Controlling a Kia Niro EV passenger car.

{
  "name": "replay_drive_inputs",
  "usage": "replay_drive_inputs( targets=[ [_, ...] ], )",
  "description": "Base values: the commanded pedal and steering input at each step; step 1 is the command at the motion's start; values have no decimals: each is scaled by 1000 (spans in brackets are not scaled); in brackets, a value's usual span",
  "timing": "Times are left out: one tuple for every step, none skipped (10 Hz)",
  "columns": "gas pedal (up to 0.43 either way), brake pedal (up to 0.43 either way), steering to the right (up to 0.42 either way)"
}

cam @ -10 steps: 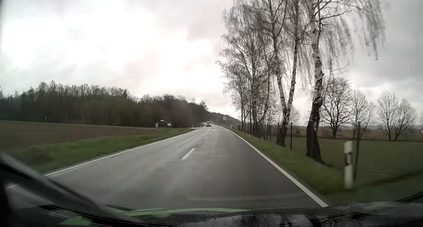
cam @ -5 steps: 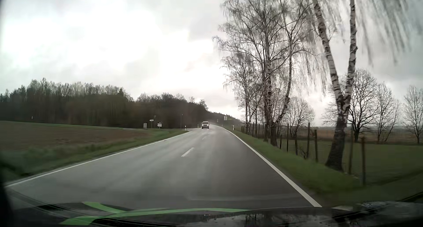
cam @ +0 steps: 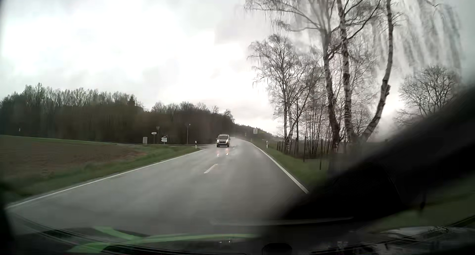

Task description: Follow the waypoints while adhering to traffic rules and regulations

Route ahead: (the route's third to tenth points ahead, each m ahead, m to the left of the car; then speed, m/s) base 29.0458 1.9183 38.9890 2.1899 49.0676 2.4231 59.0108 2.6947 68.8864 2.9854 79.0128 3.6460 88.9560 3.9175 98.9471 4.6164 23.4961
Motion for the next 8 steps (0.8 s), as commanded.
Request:
replay_drive_inputs(
  targets=[
    [189, 0, -5],
    [197, 0, -5],
    [209, 0, -5],
    [220, 0, -6],
    [220, 0, -6],
    [220, 0, -6],
    [220, 0, -6],
    [220, 0, -6]
  ],
)
